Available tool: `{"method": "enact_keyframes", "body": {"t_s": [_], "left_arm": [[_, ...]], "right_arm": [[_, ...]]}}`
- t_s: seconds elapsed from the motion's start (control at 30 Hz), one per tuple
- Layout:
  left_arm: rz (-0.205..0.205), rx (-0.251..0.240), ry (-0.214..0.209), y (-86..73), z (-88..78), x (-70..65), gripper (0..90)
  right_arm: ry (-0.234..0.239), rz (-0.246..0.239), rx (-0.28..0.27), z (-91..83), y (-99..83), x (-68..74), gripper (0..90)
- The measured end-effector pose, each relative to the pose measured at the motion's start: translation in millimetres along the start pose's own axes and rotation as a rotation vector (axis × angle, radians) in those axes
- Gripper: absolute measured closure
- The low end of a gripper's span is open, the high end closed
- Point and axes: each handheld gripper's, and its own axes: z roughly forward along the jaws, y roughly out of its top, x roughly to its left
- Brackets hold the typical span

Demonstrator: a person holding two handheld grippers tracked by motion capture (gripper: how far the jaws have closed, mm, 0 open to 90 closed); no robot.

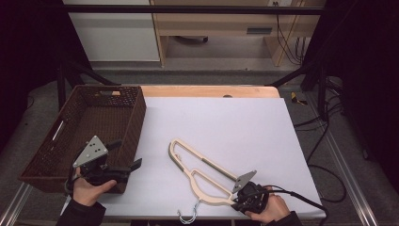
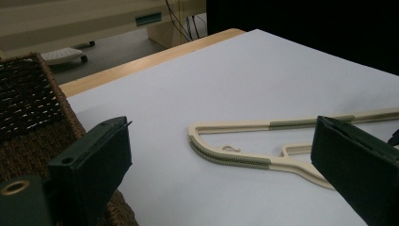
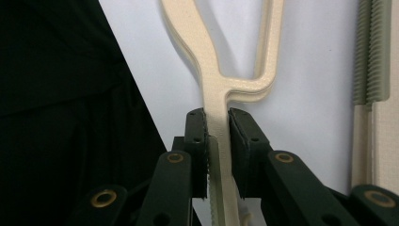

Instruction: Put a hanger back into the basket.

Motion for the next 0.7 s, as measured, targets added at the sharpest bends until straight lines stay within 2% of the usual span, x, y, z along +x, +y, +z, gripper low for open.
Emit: {"method": "enact_keyframes", "body": {"t_s": [0.17, 0.3, 0.47, 0.53, 0.6, 0.7], "left_arm": [[0.006, 0.010, -0.004, -0.5, 2.2, -0.9, 5.3], [0.010, 0.014, -0.006, -0.6, 3.2, -1.8, 5.4], [0.017, 0.017, -0.013, -0.6, 4.4, -3.5, 5.5], [0.028, 0.023, -0.026, -0.6, 6.5, -6.1, 5.7], [0.047, 0.033, -0.039, -0.7, 8.9, -9.1, 6.0], [0.076, 0.050, -0.064, -1.2, 14.1, -15.3, 6.1]], "right_arm": [[0.022, 0.000, -0.004, -3.4, -0.6, -2.8, 78.3], [0.034, -0.009, -0.028, -8.8, -0.7, -5.2, 78.3], [0.067, 0.011, -0.071, -16.5, 0.1, -7.1, 79.0], [0.074, 0.016, -0.084, -18.8, 0.4, -7.7, 79.4], [0.087, 0.041, -0.106, -22.7, 0.7, -7.8, 79.5], [0.093, 0.037, -0.146, -28.1, 0.3, -10.3, 79.7]]}}
